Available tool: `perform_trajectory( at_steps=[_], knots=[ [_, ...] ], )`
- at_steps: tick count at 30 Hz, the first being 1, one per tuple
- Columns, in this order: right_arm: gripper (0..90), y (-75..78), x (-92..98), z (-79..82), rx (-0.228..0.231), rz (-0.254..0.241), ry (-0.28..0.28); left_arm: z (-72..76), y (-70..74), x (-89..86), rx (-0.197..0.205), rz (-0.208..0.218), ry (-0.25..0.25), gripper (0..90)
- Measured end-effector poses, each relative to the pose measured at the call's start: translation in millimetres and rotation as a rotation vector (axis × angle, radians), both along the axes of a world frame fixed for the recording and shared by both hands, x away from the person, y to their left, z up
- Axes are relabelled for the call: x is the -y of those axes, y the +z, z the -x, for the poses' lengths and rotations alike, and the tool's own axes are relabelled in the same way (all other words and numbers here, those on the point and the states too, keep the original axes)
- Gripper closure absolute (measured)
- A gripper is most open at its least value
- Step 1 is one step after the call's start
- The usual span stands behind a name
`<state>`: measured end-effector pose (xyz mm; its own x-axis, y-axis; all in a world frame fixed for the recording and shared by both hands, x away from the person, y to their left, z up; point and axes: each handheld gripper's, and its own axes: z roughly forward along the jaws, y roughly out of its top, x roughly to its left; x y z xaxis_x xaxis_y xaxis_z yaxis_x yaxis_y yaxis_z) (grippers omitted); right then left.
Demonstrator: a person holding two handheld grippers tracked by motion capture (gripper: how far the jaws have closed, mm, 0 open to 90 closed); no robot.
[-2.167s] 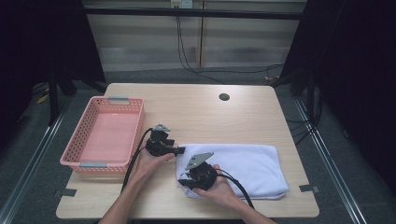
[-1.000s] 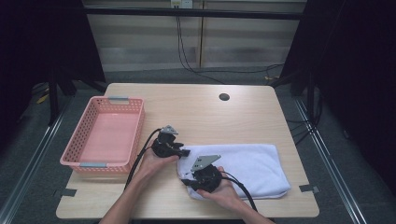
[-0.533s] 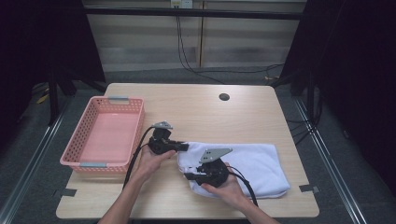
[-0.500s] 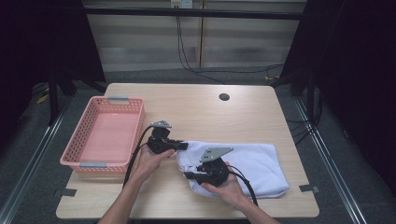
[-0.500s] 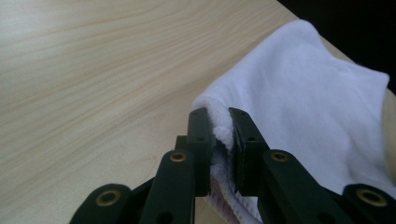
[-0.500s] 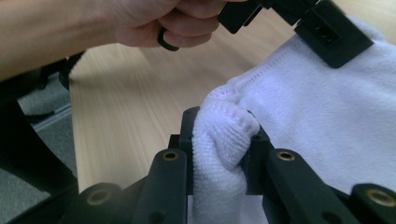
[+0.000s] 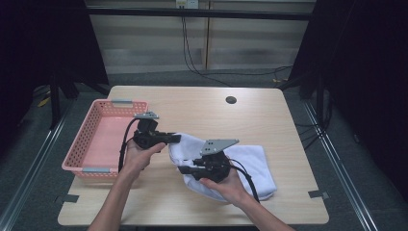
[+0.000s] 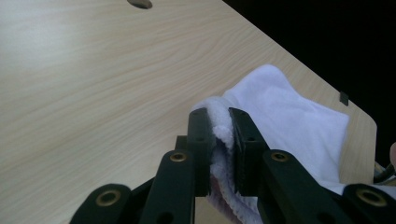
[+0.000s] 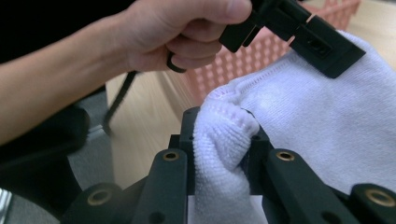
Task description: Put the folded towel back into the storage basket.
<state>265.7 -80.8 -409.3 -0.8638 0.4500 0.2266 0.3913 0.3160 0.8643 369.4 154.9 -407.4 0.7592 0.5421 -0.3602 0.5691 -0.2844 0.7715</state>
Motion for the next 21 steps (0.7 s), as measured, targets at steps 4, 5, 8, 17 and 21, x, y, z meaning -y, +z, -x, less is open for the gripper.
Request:
perform_trajectory(
  at_steps=[4,5,8,17,21],
  knots=[
    [76.3,15.3,-12.6,1.6,0.022,-0.033,0.015,6.1,17.2,-14.8,0.015,-0.017,0.026,80.0],
    [76.4,19.9,-16.8,1.5,0.030,-0.041,0.020,7.2,22.5,-19.3,0.022,-0.020,0.029,80.1],
    [77.0,35.0,-31.3,1.3,0.071,-0.062,0.024,8.6,40.7,-30.4,0.047,-0.022,0.053,80.1],
    [77.0,13.2,-28.2,-3.3,0.024,-0.097,-0.030,-4.0,17.9,-2.1,0.027,-0.032,0.047,79.8],
    [76.9,-1.0,5.2,0.3,0.000,-0.108,-0.085,-10.9,3.1,32.4,0.001,-0.031,0.005,79.5]
  ],
)
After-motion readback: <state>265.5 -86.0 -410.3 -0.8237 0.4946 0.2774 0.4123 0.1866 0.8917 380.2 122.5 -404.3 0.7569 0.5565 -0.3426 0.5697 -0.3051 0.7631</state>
